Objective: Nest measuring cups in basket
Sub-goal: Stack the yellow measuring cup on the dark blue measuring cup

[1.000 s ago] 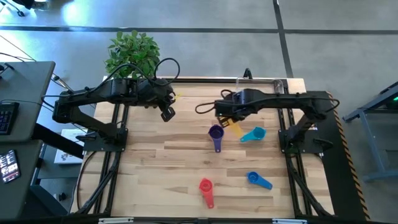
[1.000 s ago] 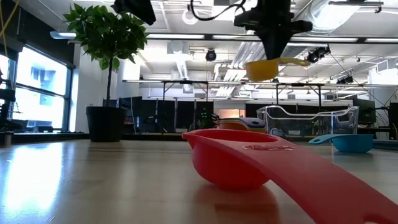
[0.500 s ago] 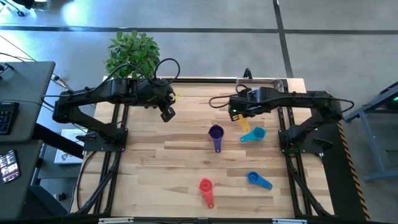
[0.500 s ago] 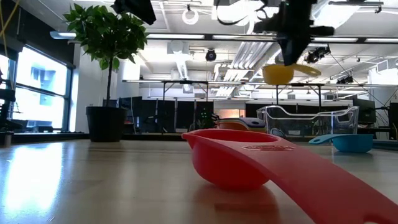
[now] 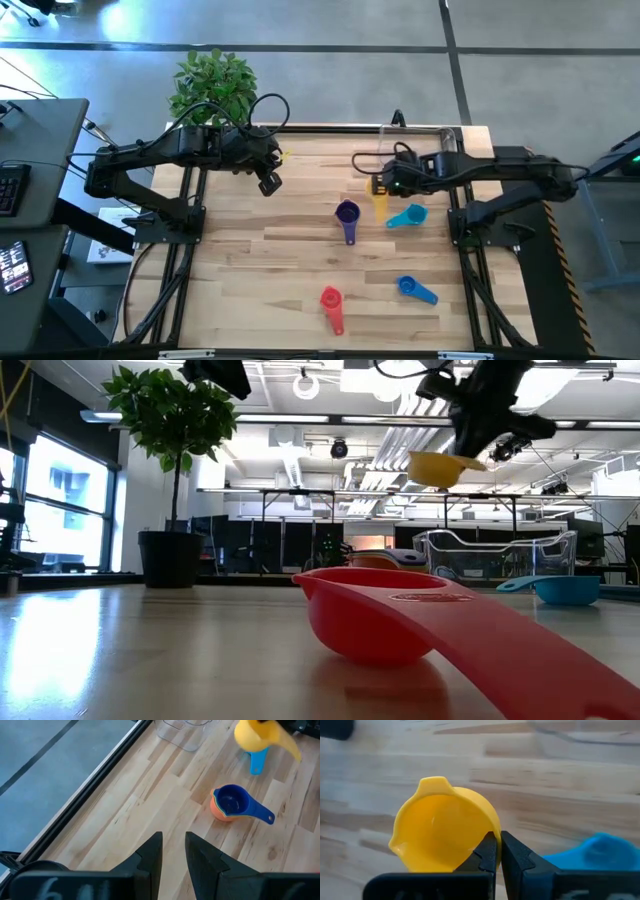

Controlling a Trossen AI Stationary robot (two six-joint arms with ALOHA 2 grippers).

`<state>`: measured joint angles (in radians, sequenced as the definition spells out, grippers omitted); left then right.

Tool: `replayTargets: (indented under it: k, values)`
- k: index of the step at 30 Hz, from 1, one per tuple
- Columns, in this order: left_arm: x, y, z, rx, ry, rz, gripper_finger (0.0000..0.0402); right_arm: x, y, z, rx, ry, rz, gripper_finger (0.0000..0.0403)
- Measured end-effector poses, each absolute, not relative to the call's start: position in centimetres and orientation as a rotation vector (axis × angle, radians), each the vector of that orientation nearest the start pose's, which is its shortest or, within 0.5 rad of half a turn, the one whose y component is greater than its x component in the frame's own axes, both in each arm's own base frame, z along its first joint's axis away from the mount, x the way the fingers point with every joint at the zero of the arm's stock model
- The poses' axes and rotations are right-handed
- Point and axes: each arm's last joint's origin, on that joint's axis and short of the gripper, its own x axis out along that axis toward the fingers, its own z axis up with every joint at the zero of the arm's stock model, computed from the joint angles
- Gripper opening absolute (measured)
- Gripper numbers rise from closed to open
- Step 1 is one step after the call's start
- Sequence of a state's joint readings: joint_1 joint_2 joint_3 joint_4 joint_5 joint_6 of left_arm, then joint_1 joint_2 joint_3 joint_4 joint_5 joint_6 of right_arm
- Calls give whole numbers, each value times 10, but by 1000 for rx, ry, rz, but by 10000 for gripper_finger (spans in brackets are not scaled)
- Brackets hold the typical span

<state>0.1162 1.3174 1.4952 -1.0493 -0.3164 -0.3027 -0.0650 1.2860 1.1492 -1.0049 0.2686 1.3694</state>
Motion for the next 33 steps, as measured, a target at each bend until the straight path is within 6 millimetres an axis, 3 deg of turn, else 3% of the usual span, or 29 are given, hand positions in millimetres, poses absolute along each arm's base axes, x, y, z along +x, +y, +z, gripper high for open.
replayTargets:
  k: [15,33]
  values:
    - [243,38,389,-191,804,533,76,294,-23,249,1162,817,-923,0]
    - [243,38,388,-167,811,523,76,312,-17,218,1196,877,-985,0]
